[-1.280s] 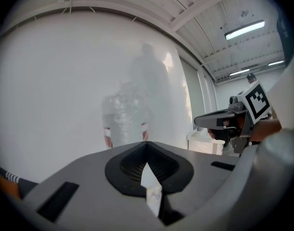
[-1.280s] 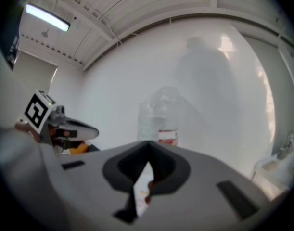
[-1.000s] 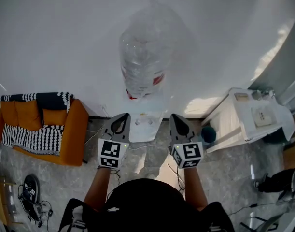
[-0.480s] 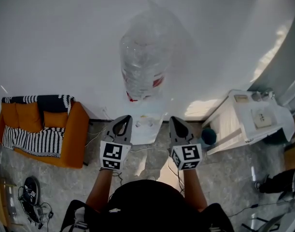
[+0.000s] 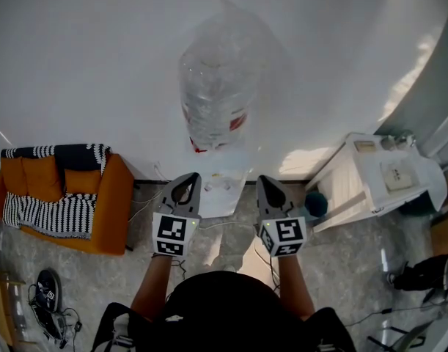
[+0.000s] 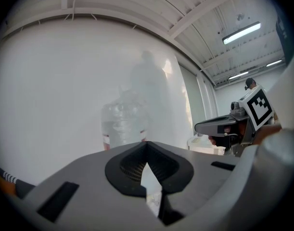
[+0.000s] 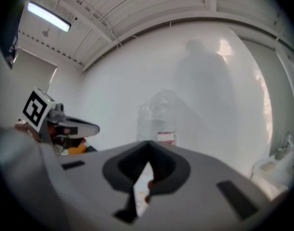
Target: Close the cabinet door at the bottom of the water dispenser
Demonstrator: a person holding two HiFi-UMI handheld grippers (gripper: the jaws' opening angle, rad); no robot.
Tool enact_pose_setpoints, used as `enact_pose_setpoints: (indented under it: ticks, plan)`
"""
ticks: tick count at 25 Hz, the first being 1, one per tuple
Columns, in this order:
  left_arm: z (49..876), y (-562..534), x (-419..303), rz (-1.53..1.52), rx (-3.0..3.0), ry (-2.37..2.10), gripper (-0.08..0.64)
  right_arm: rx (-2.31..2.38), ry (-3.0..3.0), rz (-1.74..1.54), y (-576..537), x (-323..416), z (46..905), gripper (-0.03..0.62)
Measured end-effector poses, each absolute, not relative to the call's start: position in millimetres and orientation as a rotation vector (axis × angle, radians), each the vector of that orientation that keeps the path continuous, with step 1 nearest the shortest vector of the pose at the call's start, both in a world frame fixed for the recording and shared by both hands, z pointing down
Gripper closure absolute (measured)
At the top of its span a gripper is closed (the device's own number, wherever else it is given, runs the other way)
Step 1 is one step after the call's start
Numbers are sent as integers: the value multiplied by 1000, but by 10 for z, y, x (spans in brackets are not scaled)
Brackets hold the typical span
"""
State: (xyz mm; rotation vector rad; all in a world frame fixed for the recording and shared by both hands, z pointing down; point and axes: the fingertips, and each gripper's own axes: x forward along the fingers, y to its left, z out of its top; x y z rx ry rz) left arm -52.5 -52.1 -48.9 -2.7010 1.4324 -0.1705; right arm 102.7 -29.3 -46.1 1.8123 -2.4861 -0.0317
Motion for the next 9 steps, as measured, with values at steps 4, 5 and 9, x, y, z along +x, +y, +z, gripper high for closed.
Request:
enact_pose_setpoints:
  ticks: [4, 5, 9]
  plan:
    - [-494, -537, -527, -165, -2698, 1434, 548, 1808, -2483, -29, -302, 1029, -432, 558]
    - [-495, -539, -527, -165, -2698, 1433, 548, 1806, -2482, -29, -302, 1028, -430, 558]
    - [-498, -547, -535, -168, -2697, 1432, 548, 1801, -2482, -32, -316, 1014, -436, 558]
